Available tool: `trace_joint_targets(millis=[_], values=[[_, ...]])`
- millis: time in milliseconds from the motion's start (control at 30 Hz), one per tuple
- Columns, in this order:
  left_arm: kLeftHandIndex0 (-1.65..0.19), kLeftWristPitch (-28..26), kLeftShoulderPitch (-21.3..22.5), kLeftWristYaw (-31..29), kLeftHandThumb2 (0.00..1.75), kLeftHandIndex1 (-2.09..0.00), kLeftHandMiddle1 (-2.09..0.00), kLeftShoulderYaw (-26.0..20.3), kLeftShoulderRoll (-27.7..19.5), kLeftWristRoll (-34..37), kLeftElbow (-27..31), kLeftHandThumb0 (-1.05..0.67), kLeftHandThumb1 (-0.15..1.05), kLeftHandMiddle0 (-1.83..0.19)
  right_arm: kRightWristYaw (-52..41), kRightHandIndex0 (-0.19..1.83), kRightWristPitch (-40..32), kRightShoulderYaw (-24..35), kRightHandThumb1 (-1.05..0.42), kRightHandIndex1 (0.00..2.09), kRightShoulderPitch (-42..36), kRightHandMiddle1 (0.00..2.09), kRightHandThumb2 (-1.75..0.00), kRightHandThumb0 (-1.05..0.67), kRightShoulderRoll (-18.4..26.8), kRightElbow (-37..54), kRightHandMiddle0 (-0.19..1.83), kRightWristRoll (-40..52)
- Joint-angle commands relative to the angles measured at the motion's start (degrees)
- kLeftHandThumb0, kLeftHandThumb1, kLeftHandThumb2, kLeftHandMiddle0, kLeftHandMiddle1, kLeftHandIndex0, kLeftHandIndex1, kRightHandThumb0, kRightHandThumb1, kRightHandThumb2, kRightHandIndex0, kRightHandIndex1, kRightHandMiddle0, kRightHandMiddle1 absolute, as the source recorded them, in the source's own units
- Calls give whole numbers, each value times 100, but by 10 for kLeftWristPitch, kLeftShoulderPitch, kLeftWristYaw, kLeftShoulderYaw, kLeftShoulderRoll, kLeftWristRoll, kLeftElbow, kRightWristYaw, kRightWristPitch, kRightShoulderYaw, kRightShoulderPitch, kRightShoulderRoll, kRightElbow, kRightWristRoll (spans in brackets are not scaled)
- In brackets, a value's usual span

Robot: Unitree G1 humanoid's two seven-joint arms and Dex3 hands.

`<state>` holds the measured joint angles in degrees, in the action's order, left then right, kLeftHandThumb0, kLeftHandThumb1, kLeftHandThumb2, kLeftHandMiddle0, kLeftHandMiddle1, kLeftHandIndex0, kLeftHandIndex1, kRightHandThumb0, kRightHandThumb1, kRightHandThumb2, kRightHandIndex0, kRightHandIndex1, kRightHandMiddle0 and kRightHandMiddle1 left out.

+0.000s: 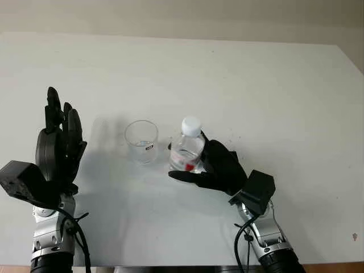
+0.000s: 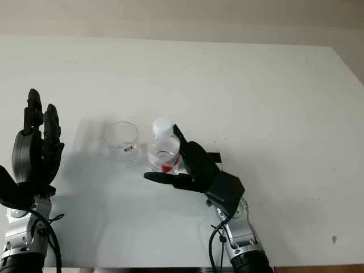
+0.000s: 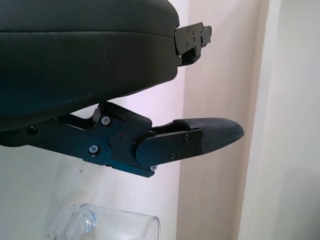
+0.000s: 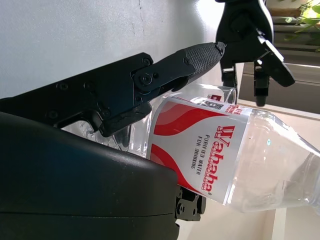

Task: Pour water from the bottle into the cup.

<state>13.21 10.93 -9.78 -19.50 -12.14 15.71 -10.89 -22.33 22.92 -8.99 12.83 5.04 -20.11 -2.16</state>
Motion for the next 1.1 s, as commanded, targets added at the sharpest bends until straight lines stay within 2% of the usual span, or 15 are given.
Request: trace_joint_targets(millis=[0,200,267,300,433,500,600,700,733,800,900,1067], values=[[17,9,-3,-5,54,-6,-5,-3,-5,3,-2,-68,105,16,4,44,5,-7,-104,209,-25,209,-7,-58,6,-26,12,-9],[18,4,-4,-2,54,-5,-5,-5,-7,1,-1,-69,105,16,19,89,9,-15,-105,209,-24,209,-14,-59,11,-28,48,-30],[17,6,-4,-3,54,-5,-6,-5,-7,0,-2,-68,105,16,22,116,9,-18,-105,209,-24,209,-17,-58,14,-31,68,-34],[17,6,-4,-3,54,-6,-6,-5,-6,0,-2,-68,105,16,23,120,13,-20,-105,209,-23,209,-18,-58,16,-34,74,-38],[16,2,-4,-6,54,-6,-6,-6,-5,3,-1,-68,105,15,27,112,19,-24,-105,209,-18,209,-25,-59,21,-42,82,-47],[15,5,-3,-7,54,-6,-6,-6,-5,3,-3,-68,105,15,23,125,21,-27,-105,209,-13,209,-32,-59,22,-45,92,-46],[15,4,-4,-6,54,-6,-5,-6,-5,0,-4,-68,105,15,27,174,14,-30,-105,209,-7,209,-43,-55,25,-43,126,-56],[15,2,-1,-5,53,-6,-6,-7,-6,1,-7,-68,105,15,30,182,-9,-17,-105,209,19,209,-53,-49,21,-40,173,-42],[15,3,0,-5,53,-6,-6,-7,-6,1,-9,-68,105,15,32,183,-18,-10,-105,209,31,209,-54,-48,19,-42,178,-35],[16,4,1,-7,53,-6,-5,-7,-6,2,-11,-68,105,15,40,183,-19,5,-105,209,61,209,-55,-46,17,-59,180,-23],[16,3,4,-9,53,-6,-5,-8,-5,6,-13,-68,105,15,49,183,-12,15,-105,209,91,209,-55,-46,18,-82,158,-18],[14,0,3,0,53,-6,-6,-6,1,4,-9,-68,105,13,107,183,-5,50,-105,209,208,209,-57,-44,30,-163,153,-27]])
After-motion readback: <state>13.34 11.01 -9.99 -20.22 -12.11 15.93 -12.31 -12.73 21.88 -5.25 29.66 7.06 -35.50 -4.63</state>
